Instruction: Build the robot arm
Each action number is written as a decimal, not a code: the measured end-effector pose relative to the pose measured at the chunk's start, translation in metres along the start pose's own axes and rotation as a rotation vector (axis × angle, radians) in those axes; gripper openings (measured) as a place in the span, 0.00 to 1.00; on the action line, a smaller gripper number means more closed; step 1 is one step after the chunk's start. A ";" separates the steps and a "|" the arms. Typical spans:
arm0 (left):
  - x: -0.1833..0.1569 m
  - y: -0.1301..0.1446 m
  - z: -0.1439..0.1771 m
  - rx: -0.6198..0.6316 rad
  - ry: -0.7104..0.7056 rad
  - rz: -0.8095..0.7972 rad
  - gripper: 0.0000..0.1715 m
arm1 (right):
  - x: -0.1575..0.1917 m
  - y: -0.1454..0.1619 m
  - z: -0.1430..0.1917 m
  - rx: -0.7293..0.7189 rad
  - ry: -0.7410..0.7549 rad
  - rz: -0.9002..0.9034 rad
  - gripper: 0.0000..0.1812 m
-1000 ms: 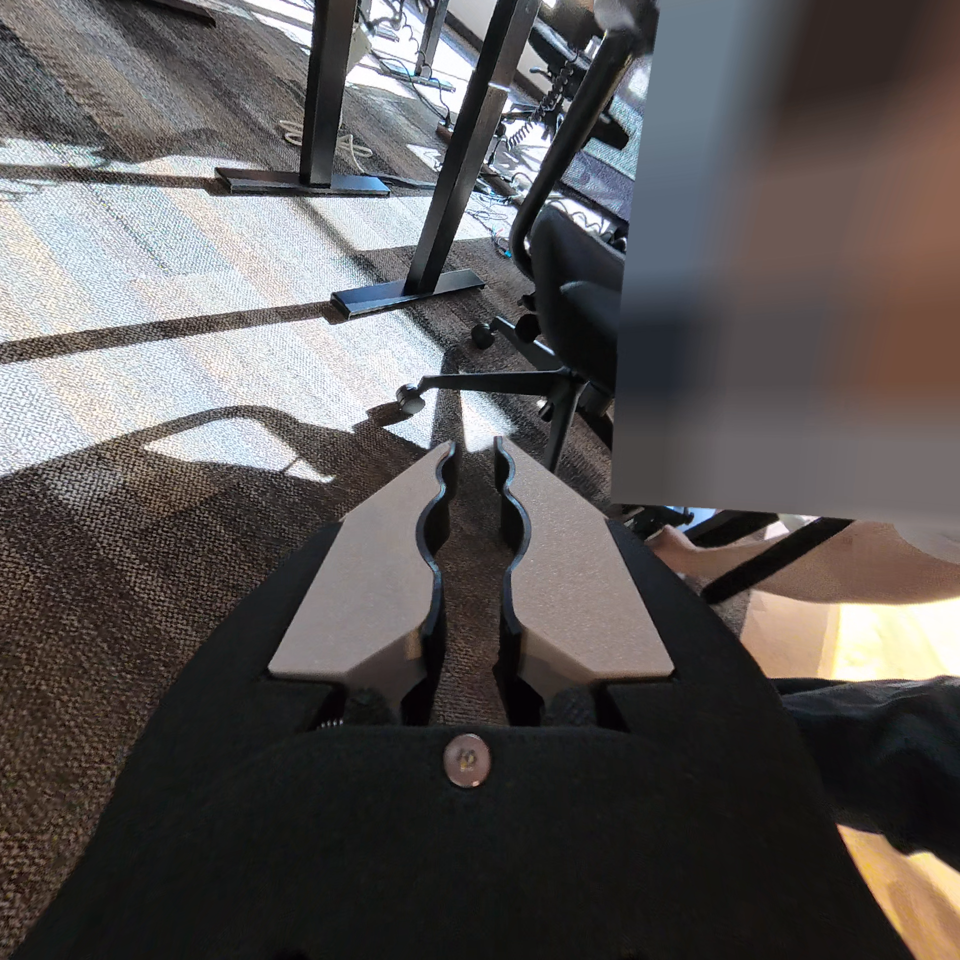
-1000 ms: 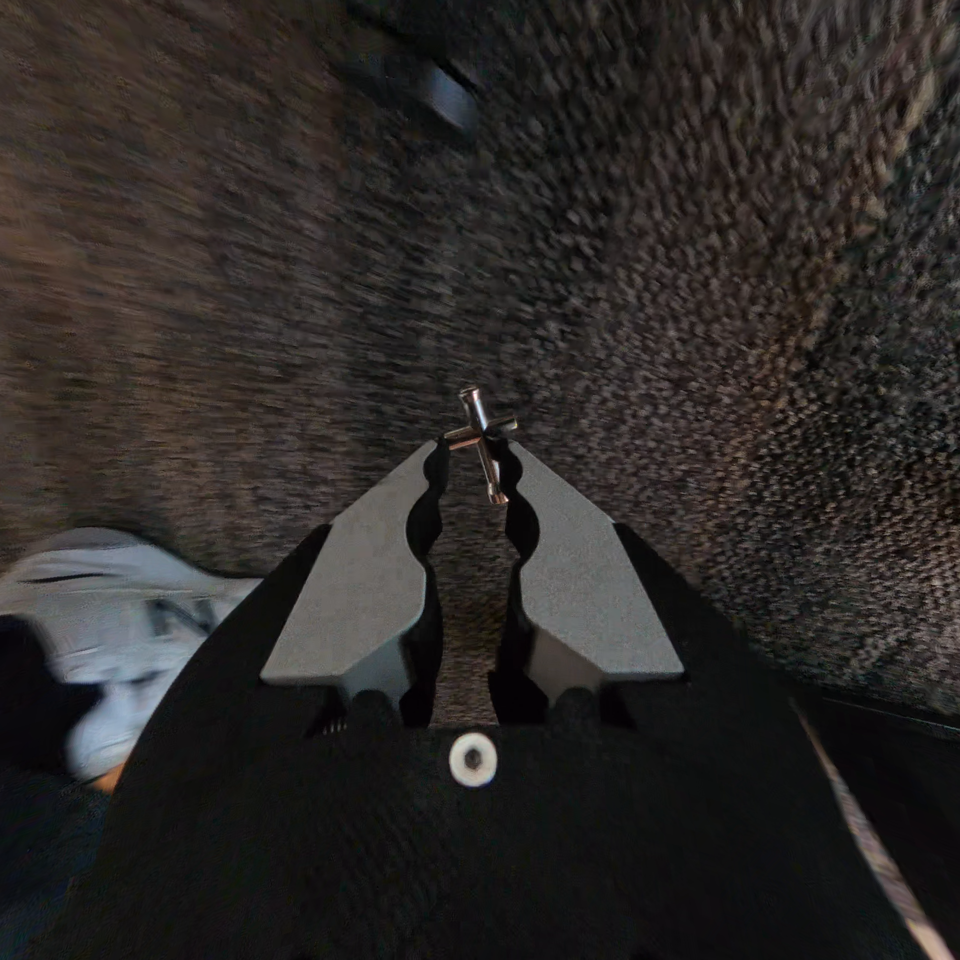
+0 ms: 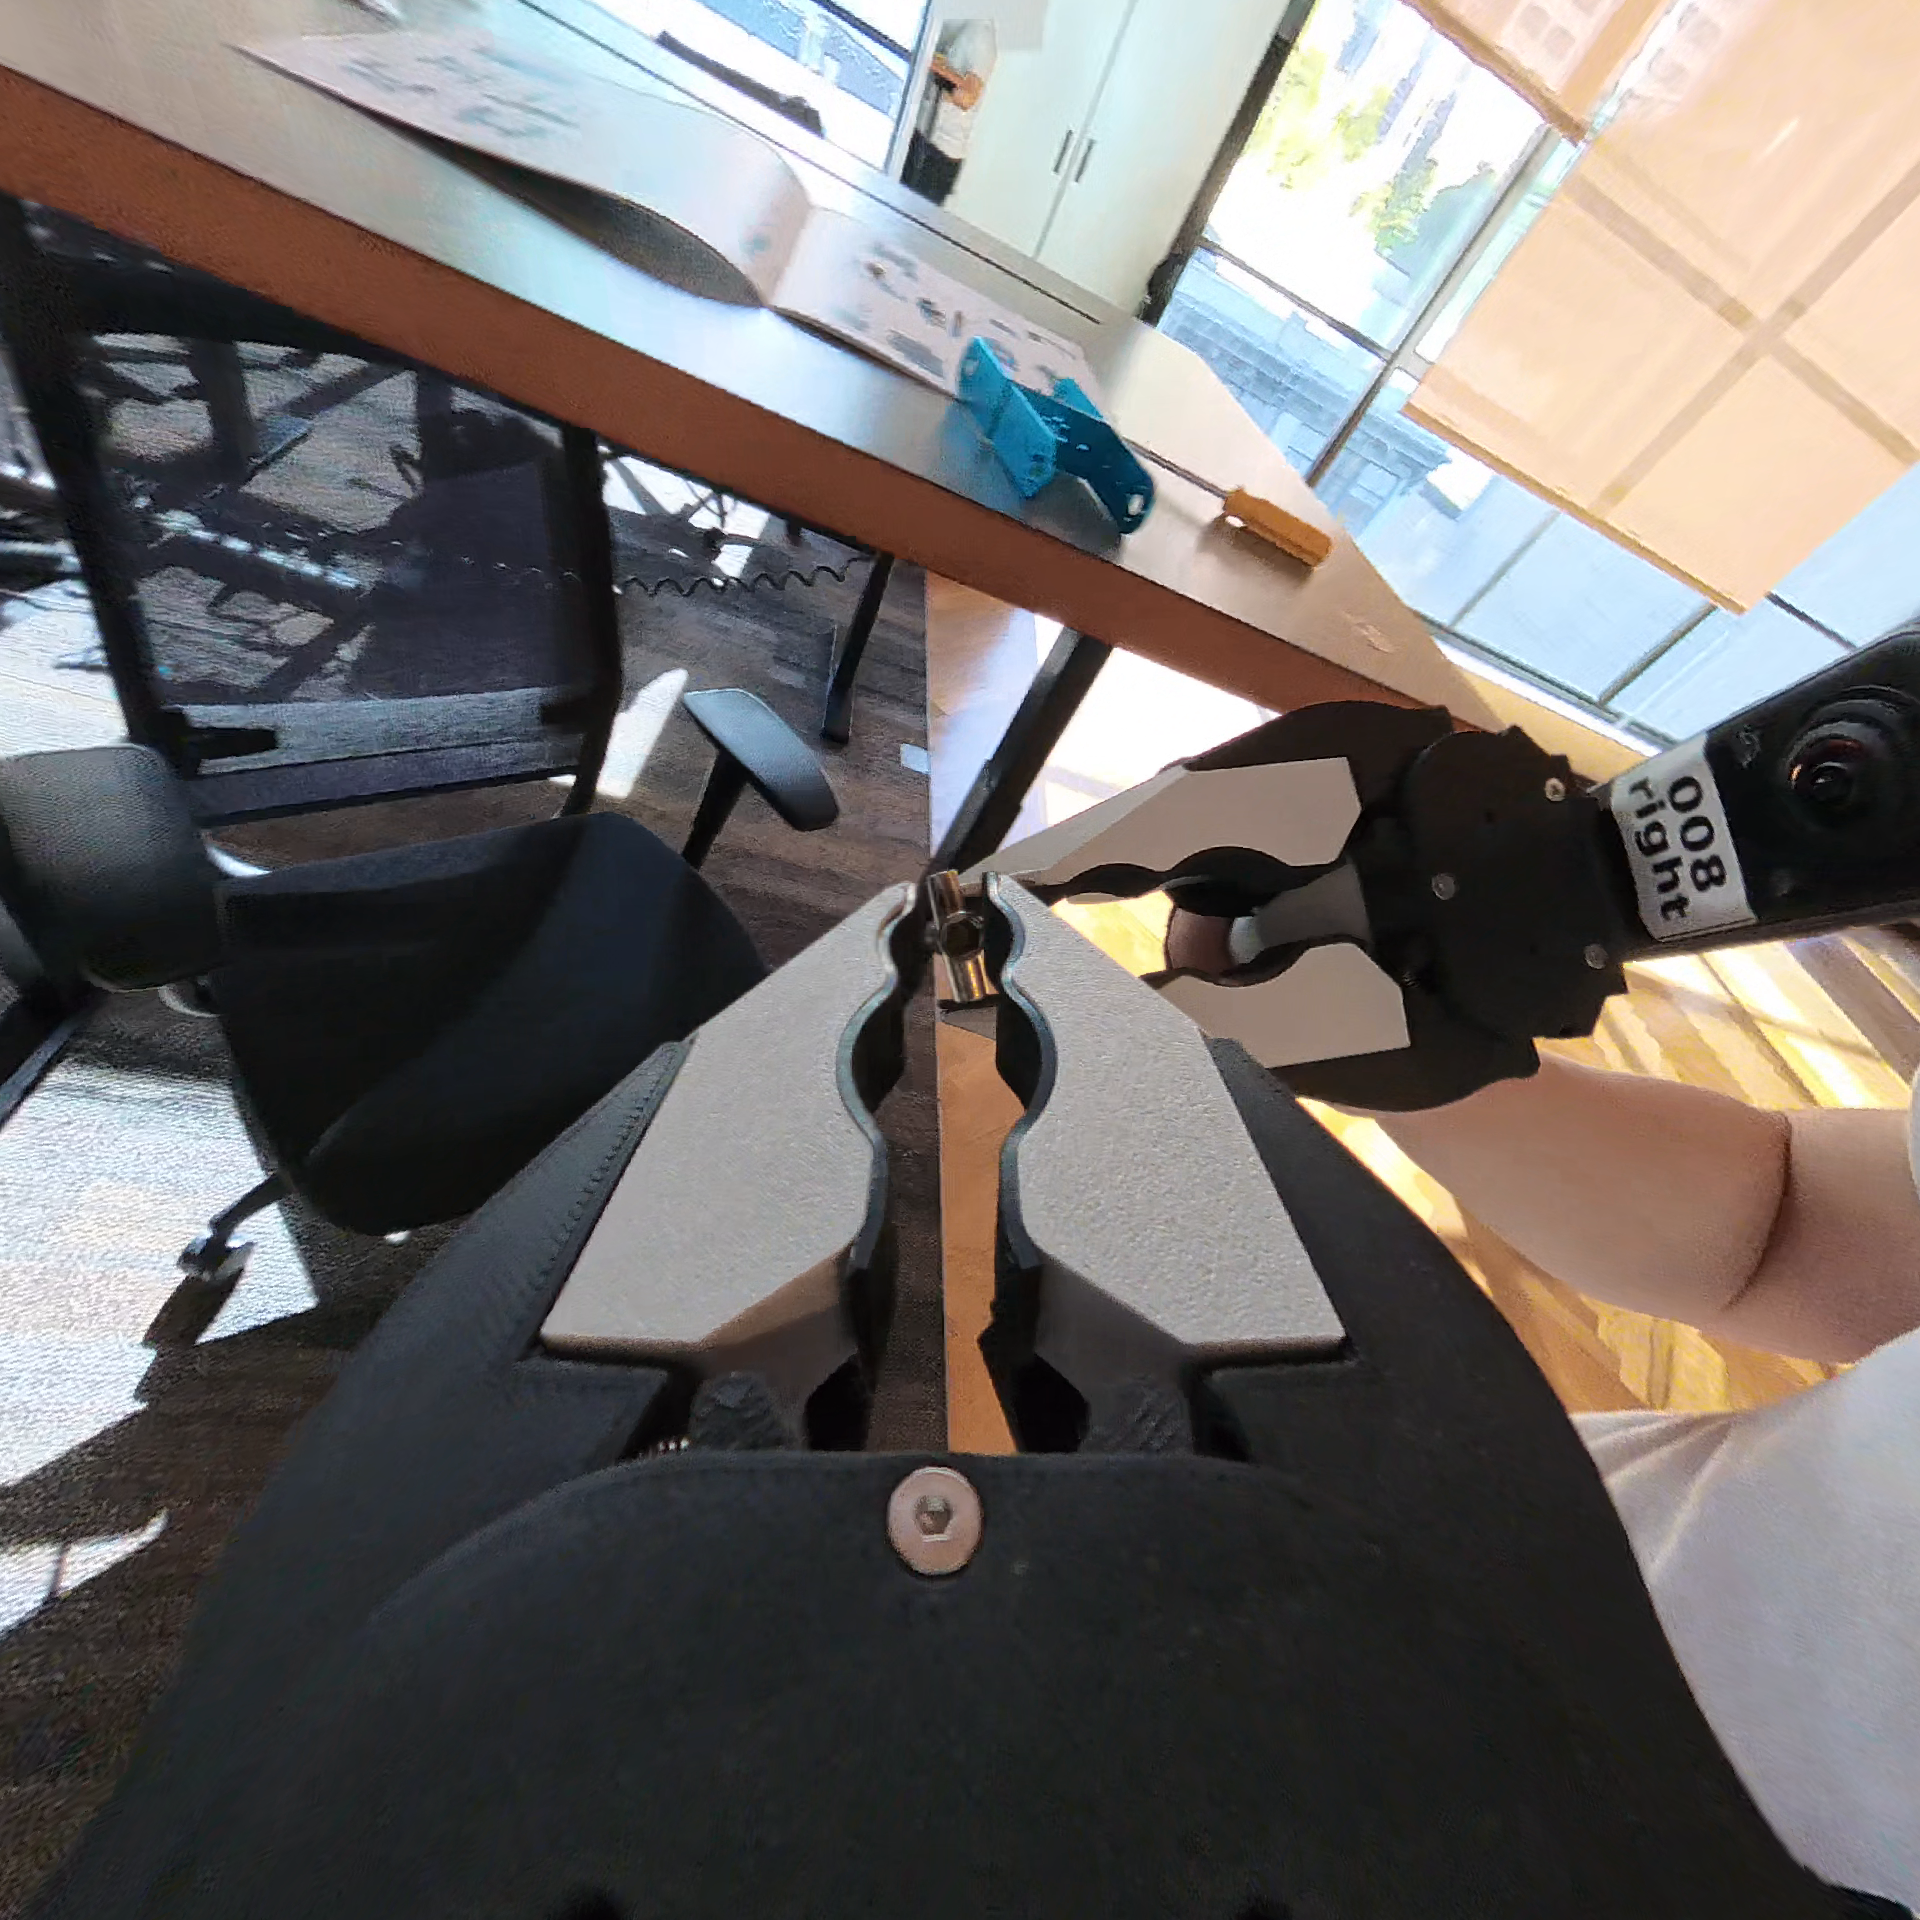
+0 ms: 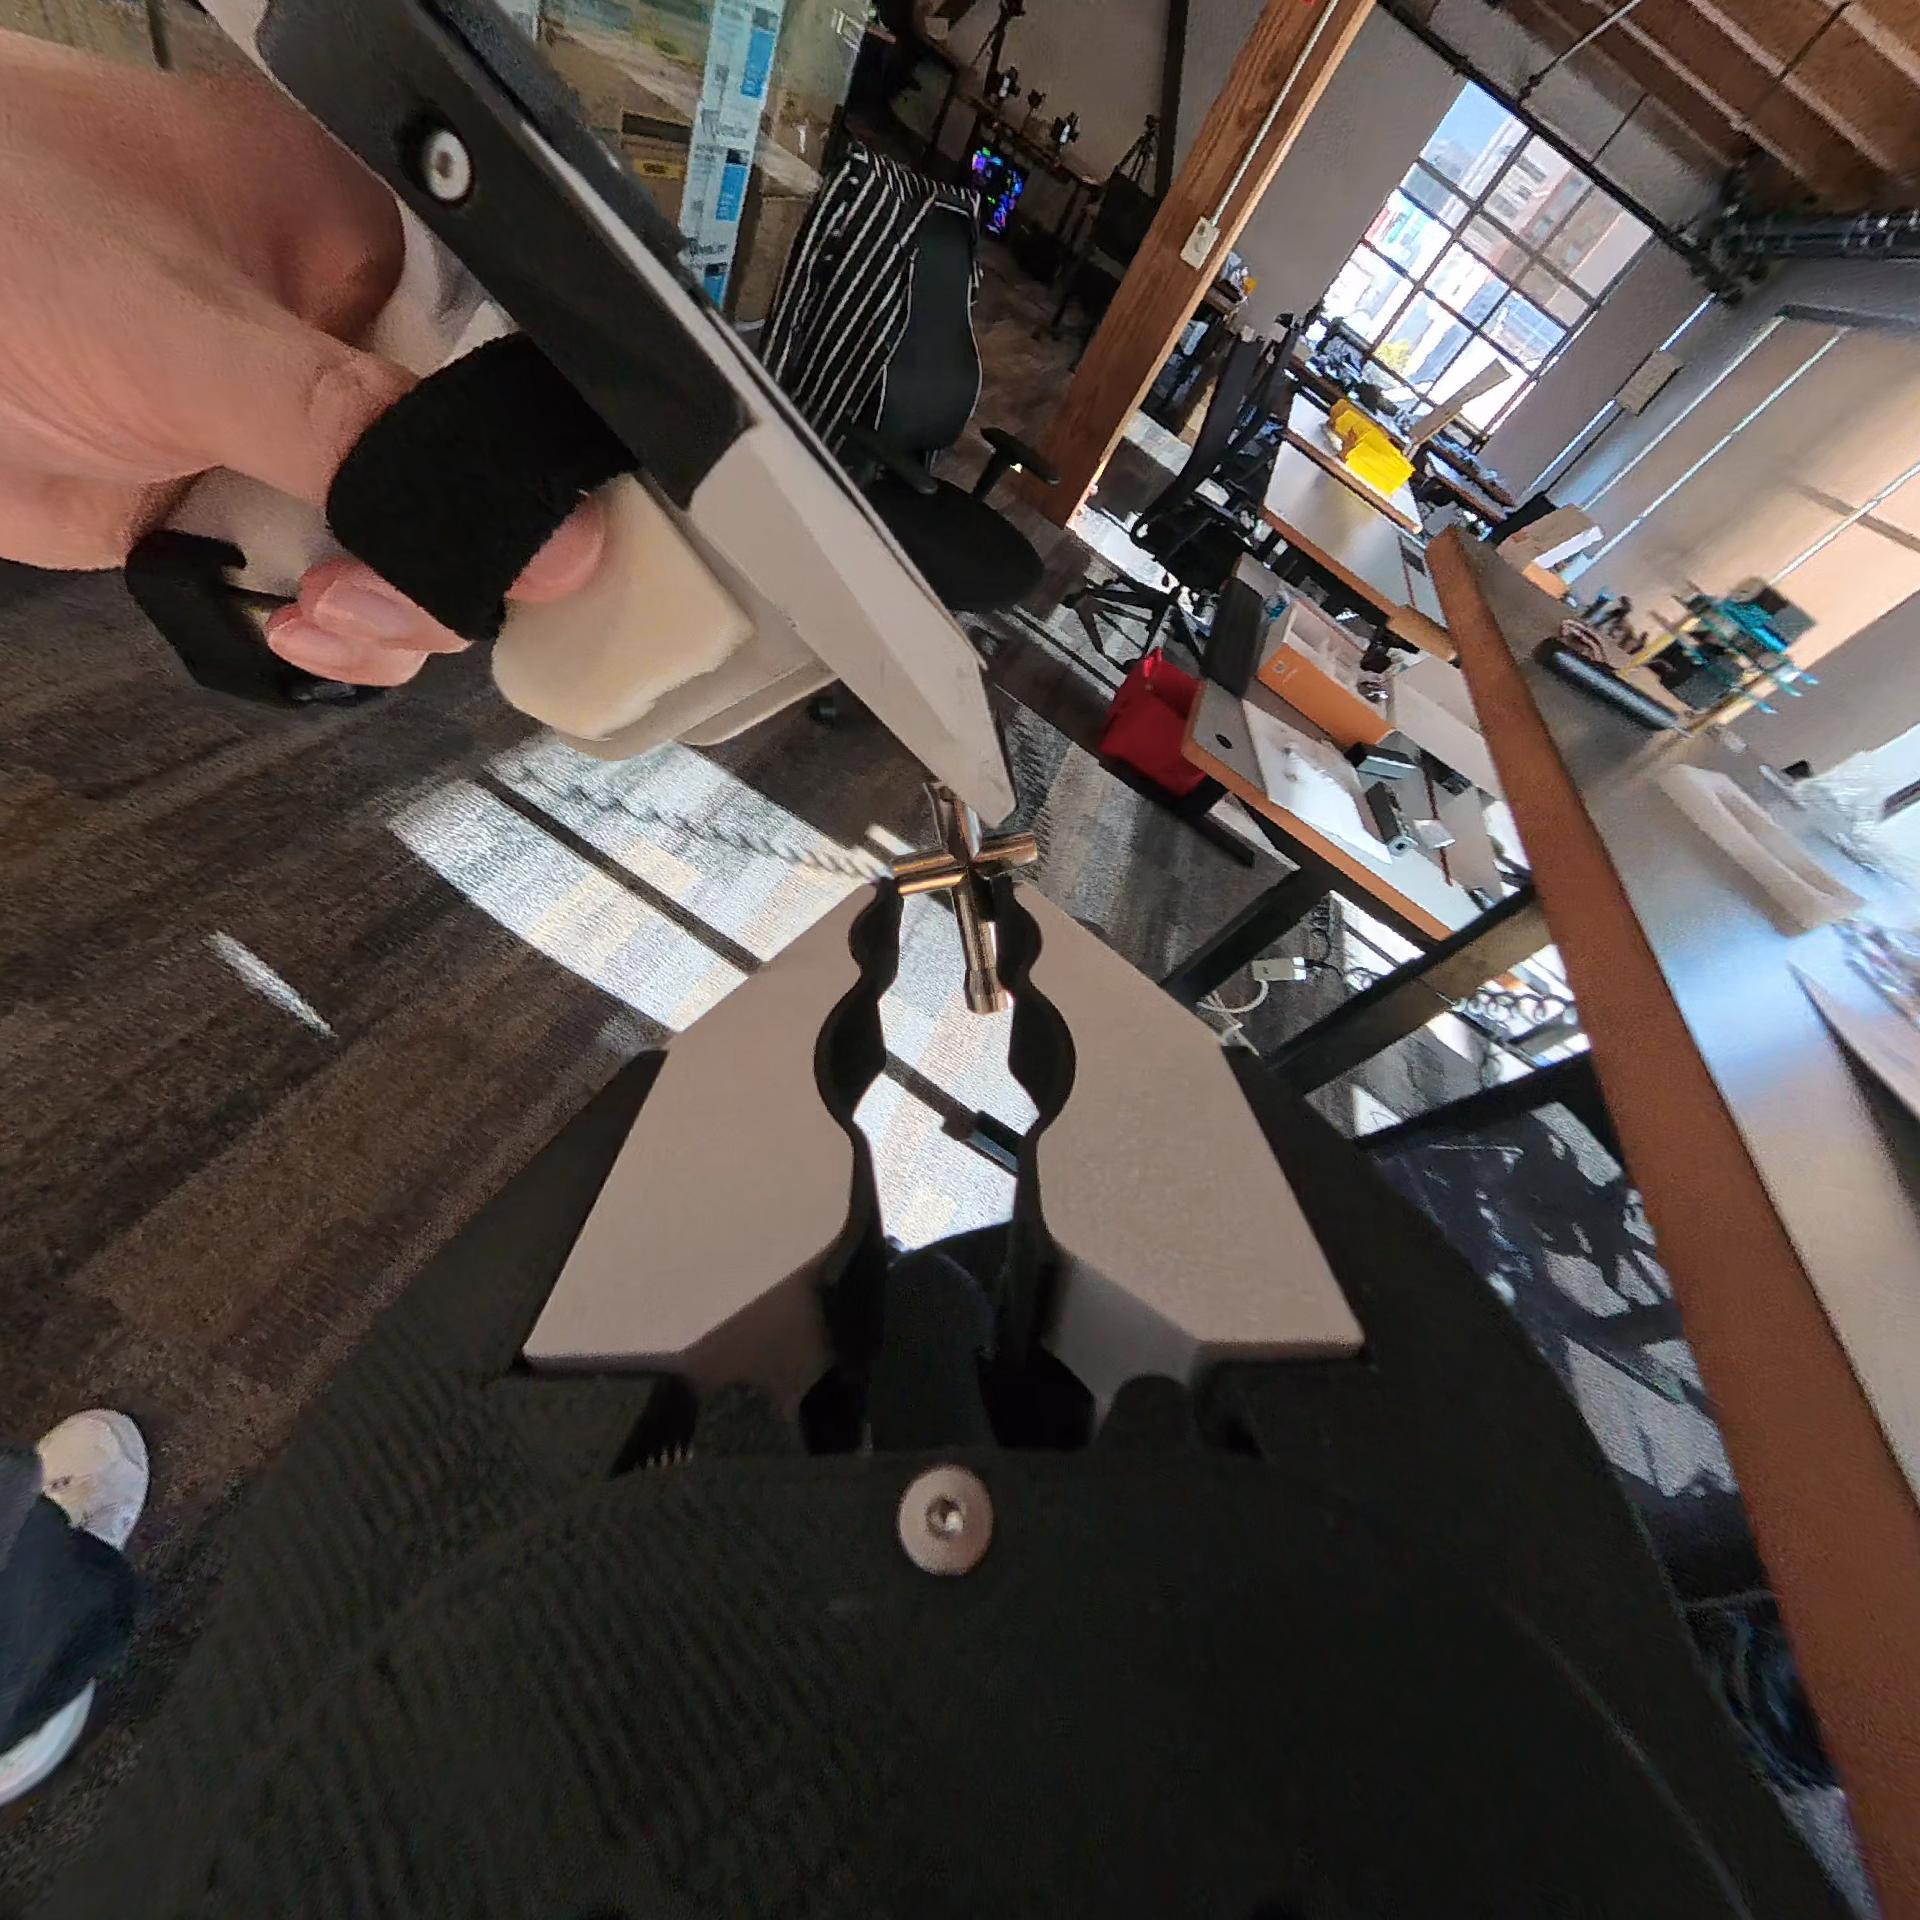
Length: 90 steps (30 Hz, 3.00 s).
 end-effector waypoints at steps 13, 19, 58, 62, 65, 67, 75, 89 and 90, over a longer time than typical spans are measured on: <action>-0.011 -0.025 -0.058 0.070 0.142 0.075 0.03 | -0.049 0.010 0.028 0.044 0.114 0.043 0.10; 0.047 -0.057 -0.069 0.100 0.313 0.016 0.03 | -0.084 -0.004 -0.017 0.031 0.274 0.046 0.10; 0.049 -0.116 -0.306 0.843 0.455 -0.562 0.00 | -0.237 0.046 0.204 0.236 0.910 -0.089 0.09; 0.091 -0.148 -0.295 0.813 0.631 -0.431 0.00 | -0.252 0.048 0.178 0.258 0.913 -0.083 0.09; 0.154 -0.188 -0.285 0.736 0.665 -0.494 0.00 | -0.263 0.045 0.152 0.277 0.932 -0.078 0.08; 0.212 -0.213 -0.281 0.705 0.678 -0.661 0.00 | -0.272 0.040 0.132 0.295 0.954 -0.059 0.03; 0.390 -0.263 -0.317 0.746 0.897 -0.929 0.00 | -0.322 0.047 0.029 0.513 1.090 -0.033 0.03; 0.432 -0.257 -0.362 0.658 1.160 -1.218 0.00 | -0.348 0.041 -0.095 0.556 0.960 -0.055 0.03; 0.429 -0.256 -0.365 0.654 1.172 -1.223 0.00 | -0.348 0.042 -0.099 0.574 0.953 -0.040 0.03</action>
Point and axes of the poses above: each gripper's, where its closed fingertips meet, z back along the fingers, y out of its underside, x = y × z across the jaws, the point moved 4 cm from there along z, back along the fingers, and after that the axes turned 9 degrees about -z, right-handed, at the moved point
